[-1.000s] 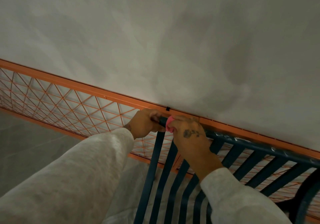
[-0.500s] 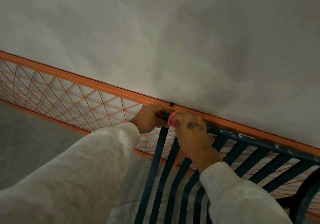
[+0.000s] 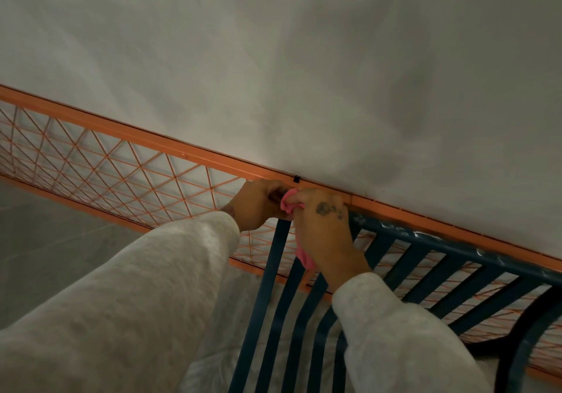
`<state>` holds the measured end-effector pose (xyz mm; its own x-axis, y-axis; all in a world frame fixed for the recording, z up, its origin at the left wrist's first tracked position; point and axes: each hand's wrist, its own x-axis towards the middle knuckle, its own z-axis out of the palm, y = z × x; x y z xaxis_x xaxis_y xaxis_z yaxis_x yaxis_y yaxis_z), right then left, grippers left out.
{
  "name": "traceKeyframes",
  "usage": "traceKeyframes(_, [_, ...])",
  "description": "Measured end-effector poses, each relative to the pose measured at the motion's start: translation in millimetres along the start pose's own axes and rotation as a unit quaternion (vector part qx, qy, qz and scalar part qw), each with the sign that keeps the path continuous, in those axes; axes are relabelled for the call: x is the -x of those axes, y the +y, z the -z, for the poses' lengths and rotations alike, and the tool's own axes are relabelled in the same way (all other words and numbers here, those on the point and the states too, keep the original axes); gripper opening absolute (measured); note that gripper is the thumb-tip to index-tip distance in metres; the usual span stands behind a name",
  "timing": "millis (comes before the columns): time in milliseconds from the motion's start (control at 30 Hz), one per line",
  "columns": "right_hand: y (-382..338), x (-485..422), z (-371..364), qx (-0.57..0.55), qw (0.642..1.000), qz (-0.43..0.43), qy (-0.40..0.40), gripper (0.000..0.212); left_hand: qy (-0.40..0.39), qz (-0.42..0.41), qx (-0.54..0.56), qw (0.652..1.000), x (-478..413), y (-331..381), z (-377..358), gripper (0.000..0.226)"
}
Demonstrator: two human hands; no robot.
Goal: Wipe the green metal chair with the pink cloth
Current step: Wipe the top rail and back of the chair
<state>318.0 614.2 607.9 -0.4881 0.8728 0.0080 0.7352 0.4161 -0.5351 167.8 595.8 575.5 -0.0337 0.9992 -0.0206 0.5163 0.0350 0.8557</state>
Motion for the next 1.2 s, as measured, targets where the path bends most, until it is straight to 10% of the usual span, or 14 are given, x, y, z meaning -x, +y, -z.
traceKeyframes(500, [-1,5,-11,0.037,0.999,0.015,0.025,0.028,0.023,-0.005,0.017,1.0,5,-2,-6,0.039])
traceKeyframes(833, [44,60,21,-0.398,0.885,-0.169,0.173,0.027,0.036,-0.072,-0.194,0.978,6,17,-12,0.039])
traceKeyframes(1200, [44,29,-13,-0.082,0.973,0.009,0.218,0.025,0.094,-0.138,-0.252,0.953,8,21,-27,0.02])
